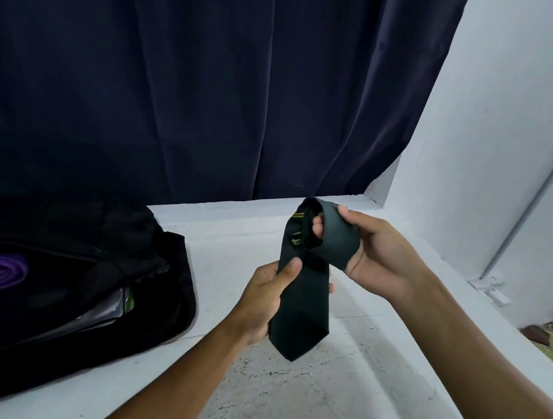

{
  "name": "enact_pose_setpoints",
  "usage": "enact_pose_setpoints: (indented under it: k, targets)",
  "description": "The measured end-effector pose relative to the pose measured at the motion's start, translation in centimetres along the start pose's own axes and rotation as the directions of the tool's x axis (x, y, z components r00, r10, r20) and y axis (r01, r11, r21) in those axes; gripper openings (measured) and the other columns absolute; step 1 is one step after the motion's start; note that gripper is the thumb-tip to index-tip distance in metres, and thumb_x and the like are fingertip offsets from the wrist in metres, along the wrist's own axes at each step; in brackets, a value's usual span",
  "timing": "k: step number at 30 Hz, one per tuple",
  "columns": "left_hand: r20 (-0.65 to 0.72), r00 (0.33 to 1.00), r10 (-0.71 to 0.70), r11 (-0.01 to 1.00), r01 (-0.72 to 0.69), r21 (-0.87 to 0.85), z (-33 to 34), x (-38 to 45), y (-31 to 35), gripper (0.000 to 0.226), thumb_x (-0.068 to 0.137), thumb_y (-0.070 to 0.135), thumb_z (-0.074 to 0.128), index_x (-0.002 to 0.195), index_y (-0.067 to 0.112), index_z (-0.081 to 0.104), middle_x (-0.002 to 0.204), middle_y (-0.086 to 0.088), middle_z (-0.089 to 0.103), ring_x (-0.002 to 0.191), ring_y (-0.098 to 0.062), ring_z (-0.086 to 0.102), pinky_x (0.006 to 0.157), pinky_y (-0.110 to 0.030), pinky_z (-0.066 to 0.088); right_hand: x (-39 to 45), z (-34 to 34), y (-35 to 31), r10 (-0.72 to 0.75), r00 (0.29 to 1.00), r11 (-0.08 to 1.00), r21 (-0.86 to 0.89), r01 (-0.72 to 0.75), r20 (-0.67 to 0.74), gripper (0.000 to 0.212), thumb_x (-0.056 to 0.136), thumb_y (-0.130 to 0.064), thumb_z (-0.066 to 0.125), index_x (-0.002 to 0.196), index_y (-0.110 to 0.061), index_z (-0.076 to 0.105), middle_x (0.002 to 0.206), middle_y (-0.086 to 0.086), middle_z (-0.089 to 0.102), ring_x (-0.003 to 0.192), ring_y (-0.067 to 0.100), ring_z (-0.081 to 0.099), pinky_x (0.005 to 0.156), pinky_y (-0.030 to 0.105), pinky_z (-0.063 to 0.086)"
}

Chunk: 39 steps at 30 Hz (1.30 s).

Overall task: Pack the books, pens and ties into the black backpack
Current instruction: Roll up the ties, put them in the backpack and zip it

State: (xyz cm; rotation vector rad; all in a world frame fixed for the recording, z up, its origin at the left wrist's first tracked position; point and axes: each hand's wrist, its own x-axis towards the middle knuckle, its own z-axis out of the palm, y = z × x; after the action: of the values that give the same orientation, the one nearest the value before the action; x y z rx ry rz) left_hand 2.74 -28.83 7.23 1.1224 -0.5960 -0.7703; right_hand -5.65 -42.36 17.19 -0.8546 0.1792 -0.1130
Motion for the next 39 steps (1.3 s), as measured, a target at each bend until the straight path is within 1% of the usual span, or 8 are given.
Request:
enact_pose_setpoints:
  k: [4,9,18,24,27,31,35,39]
  targets:
    - [-0.049,0.999,0.010,0.997,-0.007,0.072,0.0,-0.1,0.0,0.042,0.095,0.034,0.048,0.111,0.000,0.066,0.107,-0.024,0.071,0.101,-0.035,0.069,0.093,-0.047,0.054,0.0,0.5,-0.2,-0.053,0.999,0.996,0.076,0.054,-0.008,0.036,0.085,-0.011,0.056,0.116,0.005,0.062,0.091,0.016,0.072,0.078,0.020,0.073,0.069,0.028,0.060]
    - [-0.052,0.998,-0.030,0.994,0.035,0.107,0.5,0.0,-0.5,0.035,0.101,0.022,0.046,0.106,-0.007,0.064,0.103,-0.013,0.073,0.098,-0.023,0.070,0.089,-0.033,0.056,0.2,1.5,0.1,-0.048,0.999,0.991,0.127,0.050,-0.018,0.027,0.092,-0.006,0.051,0.095,0.011,0.072,0.096,0.020,0.072,0.082,0.024,0.074,0.069,0.030,0.060]
    - [-0.196,0.979,-0.056,0.978,0.093,0.187,-2.2,0.9,-0.8,0.031,0.098,0.024,0.054,0.097,-0.004,0.066,0.098,-0.016,0.070,0.096,-0.026,0.066,0.092,-0.044,0.051,-0.5,2.5,0.9,0.143,0.988,0.990,-0.001,-0.143,0.063,0.025,0.085,-0.006,0.053,0.092,0.010,0.071,0.095,0.023,0.071,0.081,0.026,0.074,0.079,0.034,0.059]
    - [-0.162,0.982,0.094,0.895,-0.012,0.445,-5.3,1.4,-0.5,0.090,0.075,0.072,0.063,0.091,-0.016,0.054,0.080,-0.012,0.053,0.075,-0.026,0.047,0.069,-0.041,0.033,-0.6,2.1,0.8,0.103,0.994,0.989,0.107,-0.106,0.034,0.025,0.082,-0.006,0.057,0.100,0.011,0.065,0.087,0.021,0.071,0.069,0.022,0.073,0.061,0.028,0.060]
    - [-0.108,0.993,0.044,0.885,0.011,0.466,-3.7,-0.4,-0.2,0.083,0.080,0.068,0.060,0.093,-0.014,0.056,0.085,-0.015,0.060,0.081,-0.029,0.057,0.074,-0.042,0.042,0.2,1.4,0.6,-0.028,1.000,0.990,0.142,0.026,0.009,0.032,0.089,-0.006,0.053,0.116,0.010,0.060,0.096,0.019,0.071,0.080,0.020,0.073,0.067,0.027,0.060]
    - [-0.141,0.989,-0.031,0.962,0.067,0.264,-1.5,-1.4,-0.5,0.028,0.098,0.024,0.053,0.096,0.004,0.072,0.101,-0.013,0.075,0.096,-0.026,0.071,0.086,-0.035,0.057,1.5,0.8,1.5,-0.091,0.996,0.995,0.034,0.091,-0.013,0.025,0.096,-0.006,0.048,0.112,0.007,0.062,0.101,0.019,0.071,0.089,0.022,0.072,0.077,0.029,0.059]
    - [-0.193,0.980,-0.043,0.991,0.067,0.119,-0.7,-1.9,-0.7,0.022,0.097,0.015,0.055,0.096,0.001,0.072,0.098,-0.014,0.075,0.089,-0.023,0.072,0.073,-0.028,0.057,2.8,-0.4,2.4,-0.210,0.976,0.965,-0.170,0.198,-0.058,0.027,0.097,-0.006,0.050,0.117,0.008,0.060,0.110,0.024,0.069,0.101,0.028,0.068,0.087,0.035,0.057]
    - [-0.235,0.972,-0.011,1.000,0.014,0.012,-0.5,-2.9,-0.8,0.018,0.094,0.008,0.058,0.106,0.001,0.070,0.105,-0.016,0.074,0.100,-0.029,0.071,0.079,-0.031,0.058,3.4,-1.6,2.8,-0.338,0.940,0.898,-0.318,0.305,-0.052,0.028,0.096,-0.003,0.051,0.121,0.005,0.059,0.111,0.022,0.068,0.101,0.030,0.067,0.089,0.037,0.056]
